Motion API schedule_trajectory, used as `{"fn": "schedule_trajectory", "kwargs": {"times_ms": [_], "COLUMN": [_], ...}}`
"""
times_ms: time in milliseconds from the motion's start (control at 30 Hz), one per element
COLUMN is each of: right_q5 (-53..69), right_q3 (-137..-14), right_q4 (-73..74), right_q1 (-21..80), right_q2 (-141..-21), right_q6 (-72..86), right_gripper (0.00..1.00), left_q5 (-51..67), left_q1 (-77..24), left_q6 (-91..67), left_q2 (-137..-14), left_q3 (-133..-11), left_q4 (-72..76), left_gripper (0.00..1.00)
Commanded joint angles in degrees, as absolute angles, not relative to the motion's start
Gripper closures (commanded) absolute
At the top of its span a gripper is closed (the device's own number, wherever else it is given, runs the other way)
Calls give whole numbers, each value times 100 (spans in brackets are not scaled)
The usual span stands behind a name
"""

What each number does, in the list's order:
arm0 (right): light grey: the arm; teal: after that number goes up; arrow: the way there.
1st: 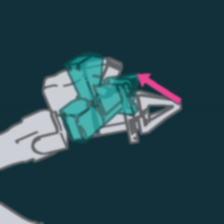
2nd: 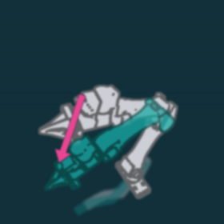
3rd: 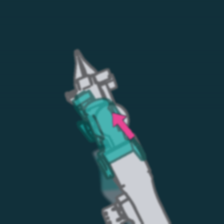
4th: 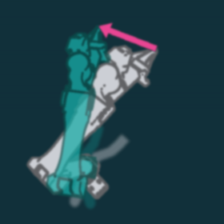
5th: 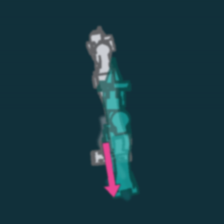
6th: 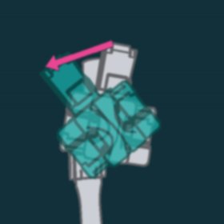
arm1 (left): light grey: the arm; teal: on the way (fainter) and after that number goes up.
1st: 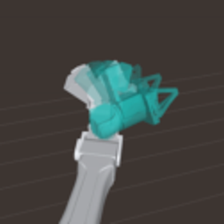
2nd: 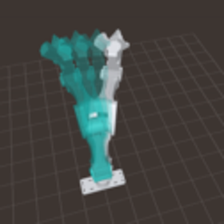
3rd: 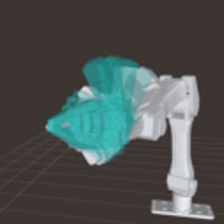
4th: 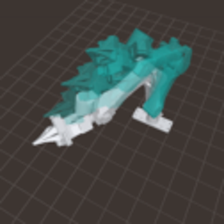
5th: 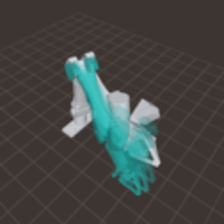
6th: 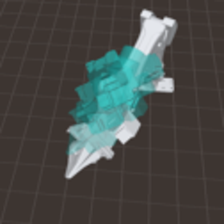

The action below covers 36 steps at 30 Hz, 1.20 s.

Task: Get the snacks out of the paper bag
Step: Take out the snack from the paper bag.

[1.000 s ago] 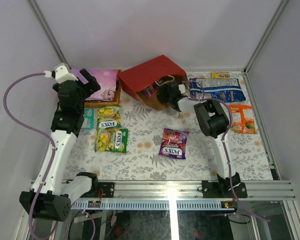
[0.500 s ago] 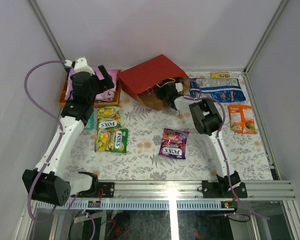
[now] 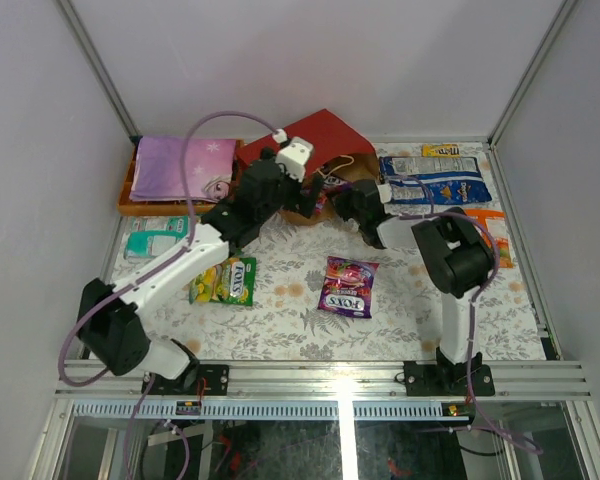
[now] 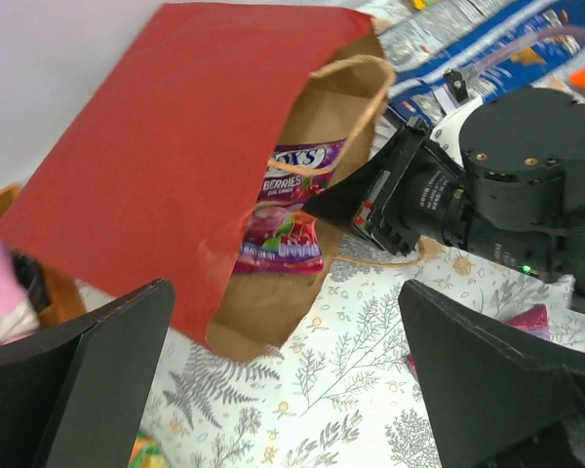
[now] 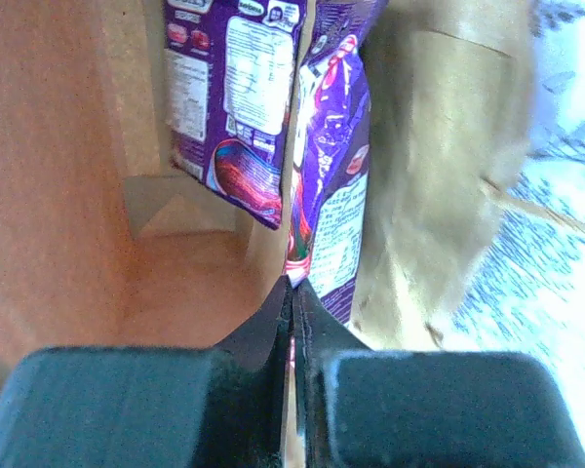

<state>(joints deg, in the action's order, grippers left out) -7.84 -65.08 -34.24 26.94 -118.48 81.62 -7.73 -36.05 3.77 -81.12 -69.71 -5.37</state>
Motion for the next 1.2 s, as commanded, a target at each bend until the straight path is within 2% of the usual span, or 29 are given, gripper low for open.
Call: {"fn": "schedule_trajectory", "kwargs": {"times_ms": [0, 233, 500, 600, 1000, 1067, 1167], "right_q5": [-725, -686, -892, -910, -1024, -921, -670], "right_q3": [-5616, -4251, -3657, -3498, -3093, -2965, -2791], "right_q4": [-4406, -4752, -4619, -4548, -3324, -3147, -2920], "right_q1": [2681, 2684, 2687, 2682, 2687, 2687, 2683], "right_q2": [-11002, -9924, -9065, -8811, -7405, -7123, -6701], "right_q6": [8219, 8084, 7870, 7841, 7243, 7163, 6830], "right_gripper": [100, 100, 100, 100, 100, 100, 100], "left_q5": [-362, -29, 1461, 1688, 962, 597, 202], "left_q1": [-3822, -3855, -3923, -3964, -4153, -4192, -4199], "left_q6": [1363, 1474, 1747, 1889, 1889, 1862, 1792], "left_q2": [-8633, -9563, -9728, -9727, -10451, -10646, -10897], "left_q3": [-7370, -8229, -8404, -8425, -8892, -9036, -9213], "left_q4": [324, 425, -139, -366, -482, -450, -378], "left_gripper": [0, 0, 0, 0, 2, 5, 13]}}
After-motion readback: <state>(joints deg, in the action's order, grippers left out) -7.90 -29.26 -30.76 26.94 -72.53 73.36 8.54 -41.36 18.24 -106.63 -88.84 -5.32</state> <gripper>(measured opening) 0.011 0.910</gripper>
